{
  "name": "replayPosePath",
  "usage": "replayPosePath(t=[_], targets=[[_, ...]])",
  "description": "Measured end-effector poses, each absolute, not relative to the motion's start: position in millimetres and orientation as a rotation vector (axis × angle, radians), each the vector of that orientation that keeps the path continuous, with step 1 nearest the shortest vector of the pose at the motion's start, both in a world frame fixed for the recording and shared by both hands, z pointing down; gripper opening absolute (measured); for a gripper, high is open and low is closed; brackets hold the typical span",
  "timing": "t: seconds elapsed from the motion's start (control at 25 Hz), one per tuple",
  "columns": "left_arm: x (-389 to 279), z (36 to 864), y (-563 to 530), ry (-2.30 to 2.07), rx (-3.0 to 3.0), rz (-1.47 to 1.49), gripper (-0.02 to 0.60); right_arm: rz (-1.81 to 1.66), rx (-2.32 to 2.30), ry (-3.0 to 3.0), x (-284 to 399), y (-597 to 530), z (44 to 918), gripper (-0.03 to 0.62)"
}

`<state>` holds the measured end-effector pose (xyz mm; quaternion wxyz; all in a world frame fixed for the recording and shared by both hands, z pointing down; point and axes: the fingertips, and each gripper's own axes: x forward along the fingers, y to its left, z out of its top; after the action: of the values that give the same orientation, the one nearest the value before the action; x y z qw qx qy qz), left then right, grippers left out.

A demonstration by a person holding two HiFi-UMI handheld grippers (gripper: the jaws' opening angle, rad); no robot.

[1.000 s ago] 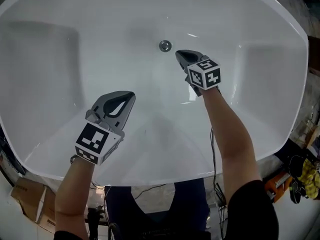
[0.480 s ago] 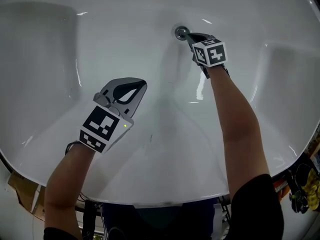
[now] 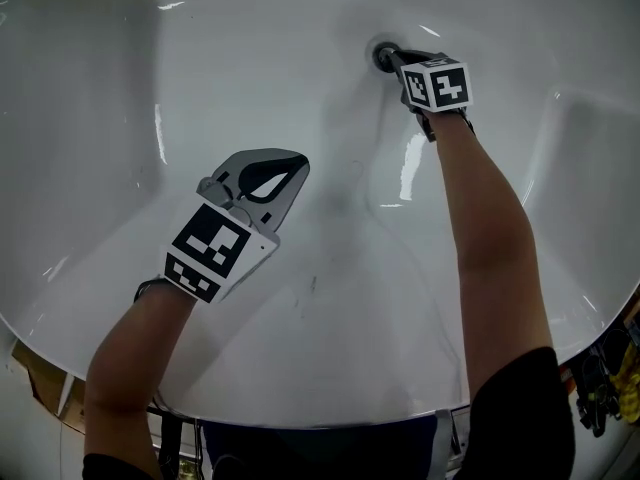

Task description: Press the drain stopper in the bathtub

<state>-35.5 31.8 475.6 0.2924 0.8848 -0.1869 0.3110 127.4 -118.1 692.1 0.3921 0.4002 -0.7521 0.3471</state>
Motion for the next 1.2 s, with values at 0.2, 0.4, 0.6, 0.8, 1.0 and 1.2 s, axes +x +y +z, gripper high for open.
replayPosePath(t=[0.2,0.4,0.6,0.8,1.0,1.2], targets=[[-43.0,479.3,29.5,-0.517,2.330,0.798,0.008,0.880,0.979,-1.873,119.0,-120.5,703.5,0.009],[-46.2,483.5,29.2,-0.528,2.321,0.785,0.008,0.885,0.963,-1.802,122.7,-119.7,716.0,0.011],[-48.5,491.1,28.4,-0.530,2.292,0.767,0.008,0.878,0.931,-1.793,120.6,-119.6,720.3,0.011],[-49.7,492.1,28.7,-0.538,2.282,0.751,0.008,0.882,0.913,-1.770,119.5,-120.5,719.3,0.011],[-49.1,491.2,28.7,-0.536,2.280,0.743,0.008,0.865,0.925,-1.750,119.7,-122.8,718.1,0.011],[-50.0,494.6,35.6,-0.529,2.277,0.759,0.008,0.886,0.954,-1.769,120.4,-117.5,718.4,0.011]])
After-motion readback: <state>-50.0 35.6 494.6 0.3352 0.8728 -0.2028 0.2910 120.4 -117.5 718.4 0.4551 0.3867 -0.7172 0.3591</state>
